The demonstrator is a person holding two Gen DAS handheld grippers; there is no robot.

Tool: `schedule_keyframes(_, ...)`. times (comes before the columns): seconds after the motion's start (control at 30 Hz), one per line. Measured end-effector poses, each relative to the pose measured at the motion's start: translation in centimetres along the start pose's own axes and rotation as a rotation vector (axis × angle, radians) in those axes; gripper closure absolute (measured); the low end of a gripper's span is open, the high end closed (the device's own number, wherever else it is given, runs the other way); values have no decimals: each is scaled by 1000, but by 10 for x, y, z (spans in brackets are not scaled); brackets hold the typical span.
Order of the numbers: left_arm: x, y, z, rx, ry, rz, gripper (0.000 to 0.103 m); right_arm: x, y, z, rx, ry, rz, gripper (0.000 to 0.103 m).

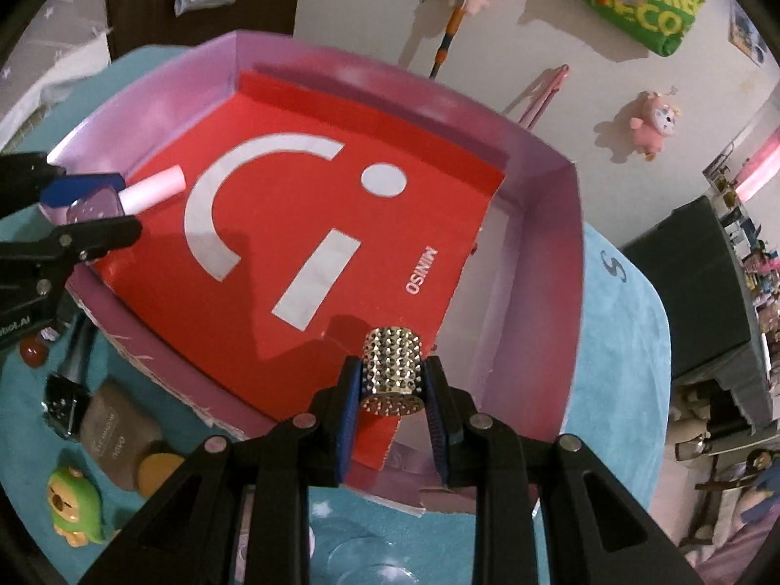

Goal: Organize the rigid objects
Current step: 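Carry both held objects into the pink box and open both tools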

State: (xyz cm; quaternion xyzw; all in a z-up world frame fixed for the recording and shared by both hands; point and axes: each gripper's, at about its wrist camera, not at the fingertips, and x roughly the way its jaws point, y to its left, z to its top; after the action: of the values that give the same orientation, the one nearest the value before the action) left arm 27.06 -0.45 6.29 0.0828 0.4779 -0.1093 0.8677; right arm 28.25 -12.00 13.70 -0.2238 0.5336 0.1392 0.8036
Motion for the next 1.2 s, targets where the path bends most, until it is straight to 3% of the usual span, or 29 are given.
schedule_keyframes(0.2,14,1,-6,8,38,7,69,9,2,-2,-26,42,-23,76)
schedule_keyframes(0.5,14,-2,-7,5,18,2,68,11,1,0,-23,50,-12,73)
schedule_keyframes(0.57,12,-1,-8,10,10,5,63,13,-1,1,-23,51,-11,73)
schedule_keyframes(0.63,9,-1,-9,12,-1,6,51,12,0,0,-24,51,-10,73)
schedule_keyframes(0.87,0,-5,-9,37,-36,26,48,11,0,-1,-34,46,-16,68)
schedule_keyframes(1.0,-3,-5,-8,34,-45,22,46,9,-2,-1,-27,36,-12,55)
schedule_keyframes(1.2,-9,-5,-7,19,-63,4,39,6,-2,-1,-29,30,-7,55)
